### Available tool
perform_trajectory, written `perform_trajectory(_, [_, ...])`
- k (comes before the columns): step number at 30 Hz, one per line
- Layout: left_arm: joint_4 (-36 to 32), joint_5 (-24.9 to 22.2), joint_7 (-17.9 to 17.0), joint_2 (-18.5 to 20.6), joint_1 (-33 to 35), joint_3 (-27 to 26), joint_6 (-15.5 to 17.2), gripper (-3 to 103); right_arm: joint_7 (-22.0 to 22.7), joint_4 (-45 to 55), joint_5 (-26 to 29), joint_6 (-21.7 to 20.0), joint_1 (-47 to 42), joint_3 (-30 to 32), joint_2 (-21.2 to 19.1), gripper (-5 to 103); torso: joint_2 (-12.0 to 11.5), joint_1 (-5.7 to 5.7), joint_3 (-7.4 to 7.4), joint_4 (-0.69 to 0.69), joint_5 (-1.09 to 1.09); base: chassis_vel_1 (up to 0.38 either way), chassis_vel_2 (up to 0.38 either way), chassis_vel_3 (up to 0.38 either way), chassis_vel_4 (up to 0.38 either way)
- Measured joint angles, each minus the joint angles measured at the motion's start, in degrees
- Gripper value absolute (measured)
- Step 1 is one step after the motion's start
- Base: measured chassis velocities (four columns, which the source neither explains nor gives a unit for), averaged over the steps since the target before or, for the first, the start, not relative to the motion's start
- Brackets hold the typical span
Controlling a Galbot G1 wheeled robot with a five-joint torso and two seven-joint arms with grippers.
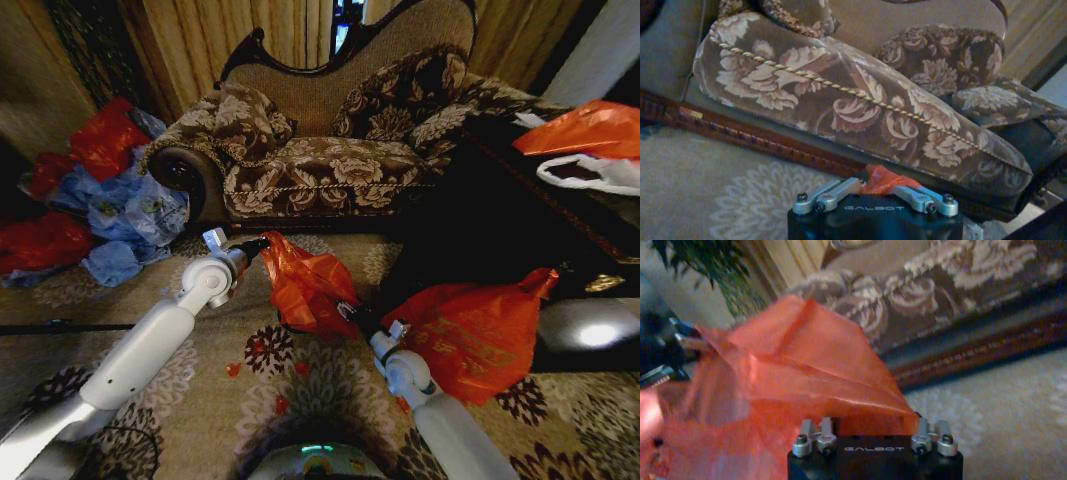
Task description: Place a garbage bag over the trash bin.
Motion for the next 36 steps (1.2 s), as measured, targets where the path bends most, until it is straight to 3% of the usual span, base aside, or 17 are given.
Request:
perform_trajectory(7, [4.9, -0.2, 0.7, -3.8, -0.7, 1.4, -0.5, 0, 1.7, -1.5, 0.9, 1.8, 3.0, -0.8, 0.7, 25, 0.0, 0.0, 0.0, 0.0, 0.0, 0.0, 0.0, 0.0, 0.0])
perform_trajectory(8, [4.9, -0.2, 0.7, -3.8, -0.7, 1.4, -0.5, 0, 1.7, -1.5, 0.9, 1.8, 3.0, -0.8, 0.7, 25, 0.0, 0.0, 0.0, 0.0, 0.0, 0.0, 0.0, 0.0, 0.0])
perform_trajectory(10, [6.8, -0.2, 0.9, -6.0, -1.3, 1.9, -0.7, 0, 2.2, -2.5, 1.4, 2.6, 4.4, -0.7, 0.9, 15, 0.0, 0.0, 0.0, 0.0, 0.01, 0.0, 0.0, 0.0, 0.0])
perform_trajectory(12, [7.6, -0.1, 0.9, -6.7, -1.7, 2.2, -0.8, 0, 2.3, -2.6, 1.8, 2.7, 4.9, -0.6, 0.9, 15, 0.0, 0.0, 0.0, 0.0, 0.0, 0.0, 0.0, 0.0, 0.0])
perform_trajectory(14, [9.0, 0.0, 1.0, -7.9, -3.1, 3.0, -0.9, 0, 2.5, -2.7, 2.3, 2.7, 5.8, -0.4, 0.8, 4, 0.0, 0.0, 0.0, 0.0, 0.01, 0.0, 0.0, 0.0, 0.0])
perform_trajectory(27, [17.2, 2.7, 3.8, -12.9, -10.5, 5.1, -2.5, 0, 4.0, -4.5, 2.9, 3.6, 12.2, 0.0, 1.6, 0, 0.0, 0.0, 0.0, 0.0, 0.01, 0.0, 0.0, 0.0, 0.0])
perform_trajectory(36, [25.2, 5.5, 8.5, -16.3, -14.0, 7.2, -5.7, 0, 2.6, -7.8, 2.0, 5.6, 15.2, -0.7, 3.5, 0, 0.0, 0.0, 0.0, 0.0, 0.0, 0.0, 0.0, 0.0, 0.0])
